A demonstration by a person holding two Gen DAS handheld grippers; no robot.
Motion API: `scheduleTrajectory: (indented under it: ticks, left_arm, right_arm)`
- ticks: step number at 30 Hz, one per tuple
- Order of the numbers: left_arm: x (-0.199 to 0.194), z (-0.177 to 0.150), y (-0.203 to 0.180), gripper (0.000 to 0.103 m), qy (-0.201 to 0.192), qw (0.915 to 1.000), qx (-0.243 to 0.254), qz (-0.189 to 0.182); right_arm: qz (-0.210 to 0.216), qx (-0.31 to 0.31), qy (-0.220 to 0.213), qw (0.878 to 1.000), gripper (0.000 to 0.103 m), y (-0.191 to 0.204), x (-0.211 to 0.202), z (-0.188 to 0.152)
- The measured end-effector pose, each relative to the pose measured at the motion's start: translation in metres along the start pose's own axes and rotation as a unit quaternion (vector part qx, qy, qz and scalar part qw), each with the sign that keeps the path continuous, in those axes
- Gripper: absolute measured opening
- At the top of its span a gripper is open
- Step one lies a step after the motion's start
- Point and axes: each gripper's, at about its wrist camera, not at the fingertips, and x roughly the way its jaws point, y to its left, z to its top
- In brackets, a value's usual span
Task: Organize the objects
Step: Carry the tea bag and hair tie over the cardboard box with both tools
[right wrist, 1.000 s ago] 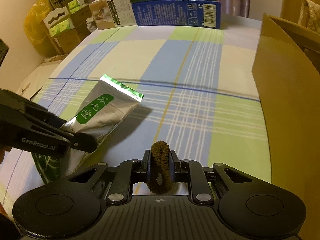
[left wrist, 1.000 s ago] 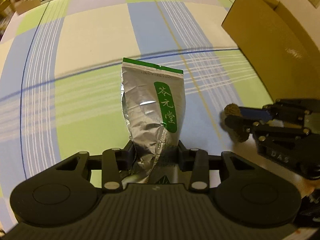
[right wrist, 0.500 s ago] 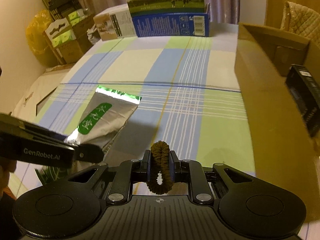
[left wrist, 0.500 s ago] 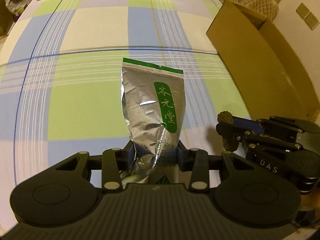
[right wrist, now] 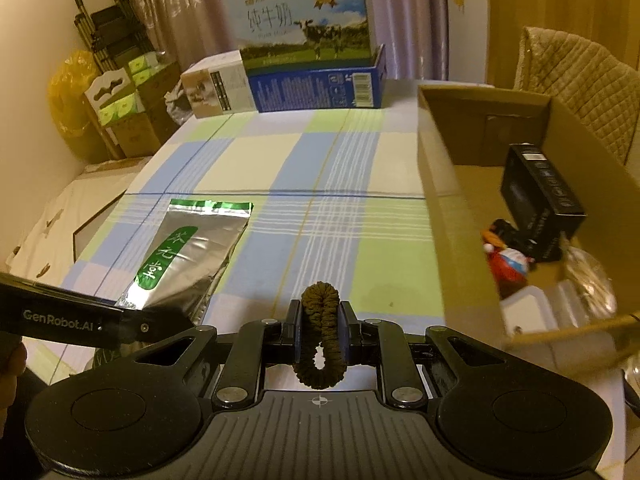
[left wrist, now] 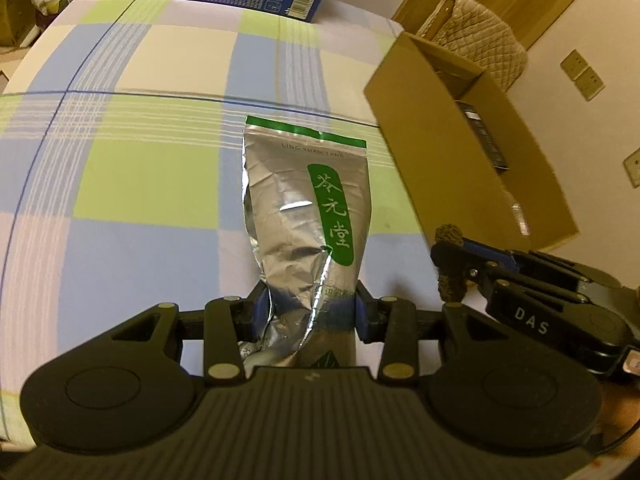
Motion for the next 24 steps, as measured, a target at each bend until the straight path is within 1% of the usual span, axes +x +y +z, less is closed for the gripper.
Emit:
scheduleTrajectory:
  ticks: [4,7,15,19,24]
  left_arm:
    - [-0.011,-0.014,-0.016,0.036,-0.007,0.9999,-0.004,-0.014]
    - [-0.016,-0.024,-0.033,0.035,-0.010,0.9996,0.002,-0.025]
    - [-0.022,-0.043,-0.080,0.035,-0.014,0.9985,0.018,-0.050]
    - [-0.020,-0.049,-0.102,0.035,-0.011,0.9975,0.029,-0.063]
    - [-0.021,-0.051,-0.128,0.035,-0.012,0.9962,0.037,-0.078]
  right_arm:
    - [-0.008,0.004,-0.008,1.000,0.015,-0.005,-0.021,-0.009]
    - [-0.017,0.005,-0.012,1.000,0.015,-0.012,-0.038,-0.015]
    - [-0.060,-0.005,-0.021,0.998,0.015,-0.034,-0.079,-0.029]
    - [-0.079,-0.003,-0.027,0.997,0.015,-0.050,-0.095,-0.034]
    - [-0.095,0.014,-0.035,0.995,0.015,-0.072,-0.112,-0.039]
